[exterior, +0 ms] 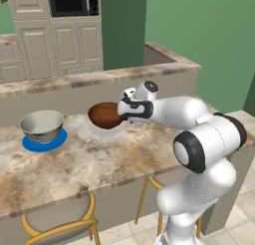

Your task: Move the bowls from the cabinet to the plates on the dining table.

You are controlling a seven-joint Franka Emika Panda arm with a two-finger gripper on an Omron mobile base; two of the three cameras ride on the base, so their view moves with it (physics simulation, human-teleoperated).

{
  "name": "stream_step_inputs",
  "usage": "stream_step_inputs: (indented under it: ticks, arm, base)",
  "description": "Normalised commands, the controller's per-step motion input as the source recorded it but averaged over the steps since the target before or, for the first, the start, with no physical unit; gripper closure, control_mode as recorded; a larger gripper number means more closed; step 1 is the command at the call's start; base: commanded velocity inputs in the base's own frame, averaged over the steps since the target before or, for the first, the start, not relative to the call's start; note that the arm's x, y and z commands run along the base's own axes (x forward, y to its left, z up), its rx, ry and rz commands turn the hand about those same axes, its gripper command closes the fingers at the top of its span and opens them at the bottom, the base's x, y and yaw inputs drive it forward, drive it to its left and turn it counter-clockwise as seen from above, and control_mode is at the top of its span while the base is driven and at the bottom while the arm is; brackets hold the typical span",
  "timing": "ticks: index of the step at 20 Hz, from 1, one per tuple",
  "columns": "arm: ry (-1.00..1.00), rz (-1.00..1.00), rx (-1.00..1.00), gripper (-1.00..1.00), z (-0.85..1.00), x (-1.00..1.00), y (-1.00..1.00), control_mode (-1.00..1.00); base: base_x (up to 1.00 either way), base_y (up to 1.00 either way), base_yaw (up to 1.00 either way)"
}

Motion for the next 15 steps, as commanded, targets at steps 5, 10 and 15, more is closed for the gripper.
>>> stream_step_inputs:
  ticks: [5, 10, 15]
  arm:
    - [-0.22, -0.08, 0.0, -1.0, 0.54, -0.9, -0.13, -1.0]
    - [-0.2, -0.16, 0.0, -1.0, 0.57, -0.99, -0.22, -1.0]
    - [-0.15, -0.18, 0.0, -1.0, 0.7, -1.0, -0.31, -1.0]
  base:
    - [0.0, 0.0, 0.0]
    - [0.0, 0.0, 0.0]
    - [0.0, 0.0, 0.0]
